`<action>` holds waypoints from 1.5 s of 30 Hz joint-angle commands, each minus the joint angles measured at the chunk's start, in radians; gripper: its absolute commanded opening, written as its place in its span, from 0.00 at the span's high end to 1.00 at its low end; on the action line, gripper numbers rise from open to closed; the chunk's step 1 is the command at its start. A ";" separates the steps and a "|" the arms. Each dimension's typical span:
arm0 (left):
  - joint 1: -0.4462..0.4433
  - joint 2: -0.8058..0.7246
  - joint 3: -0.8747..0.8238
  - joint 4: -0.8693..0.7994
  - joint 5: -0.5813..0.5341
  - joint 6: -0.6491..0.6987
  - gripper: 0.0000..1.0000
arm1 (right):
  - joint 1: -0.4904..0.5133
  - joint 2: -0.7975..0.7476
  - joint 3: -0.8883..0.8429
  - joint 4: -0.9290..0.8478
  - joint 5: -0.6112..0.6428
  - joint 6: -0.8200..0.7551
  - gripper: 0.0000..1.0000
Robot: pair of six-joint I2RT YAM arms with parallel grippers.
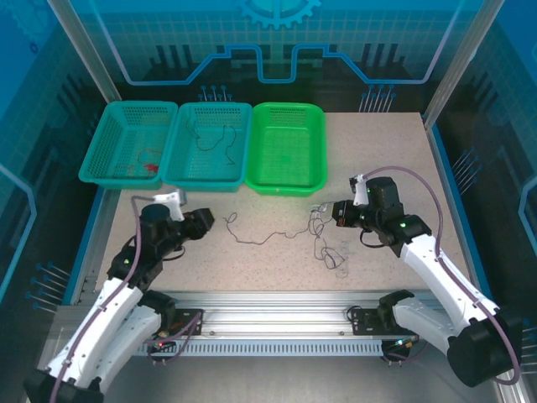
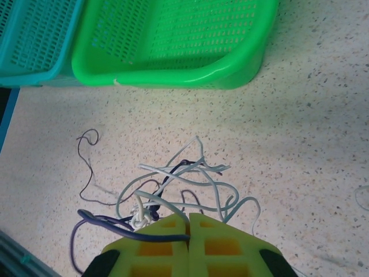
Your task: Untangle the cables
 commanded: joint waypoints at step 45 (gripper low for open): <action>-0.334 0.508 0.175 0.458 -0.204 0.360 1.00 | -0.290 -0.104 -0.092 -0.180 0.159 0.125 1.00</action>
